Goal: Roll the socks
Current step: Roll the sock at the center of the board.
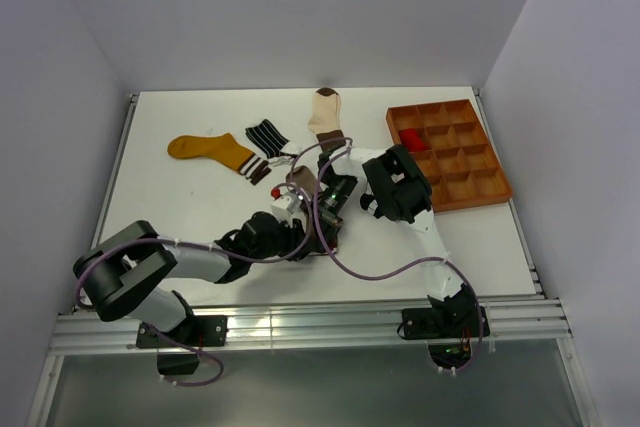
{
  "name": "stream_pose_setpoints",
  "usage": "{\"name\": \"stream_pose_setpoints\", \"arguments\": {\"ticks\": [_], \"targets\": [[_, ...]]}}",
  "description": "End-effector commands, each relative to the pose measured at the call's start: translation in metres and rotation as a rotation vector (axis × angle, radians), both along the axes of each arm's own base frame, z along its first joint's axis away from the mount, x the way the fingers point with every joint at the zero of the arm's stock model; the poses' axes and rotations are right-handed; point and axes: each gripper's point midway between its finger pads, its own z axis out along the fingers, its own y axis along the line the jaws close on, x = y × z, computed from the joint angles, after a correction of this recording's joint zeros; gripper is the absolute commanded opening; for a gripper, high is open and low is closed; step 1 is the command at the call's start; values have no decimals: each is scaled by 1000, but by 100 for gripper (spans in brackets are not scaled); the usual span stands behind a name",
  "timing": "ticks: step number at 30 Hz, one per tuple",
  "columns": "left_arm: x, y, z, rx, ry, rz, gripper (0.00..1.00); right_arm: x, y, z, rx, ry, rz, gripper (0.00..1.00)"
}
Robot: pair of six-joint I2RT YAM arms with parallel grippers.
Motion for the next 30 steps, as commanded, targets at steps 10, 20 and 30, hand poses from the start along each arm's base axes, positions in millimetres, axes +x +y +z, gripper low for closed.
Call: {"name": "stream_pose_setpoints", "arguments": {"ticks": [10, 20, 30], "targets": [[-5, 1, 6, -4, -18, -26, 35, 3, -4, 0, -26, 26, 2, 13], [4, -6, 3, 10, 10, 3, 13, 6, -4, 0, -20, 2, -2, 13], [11, -9, 1, 127, 147, 101, 0, 23, -3, 0, -51, -190, -43, 28]]}}
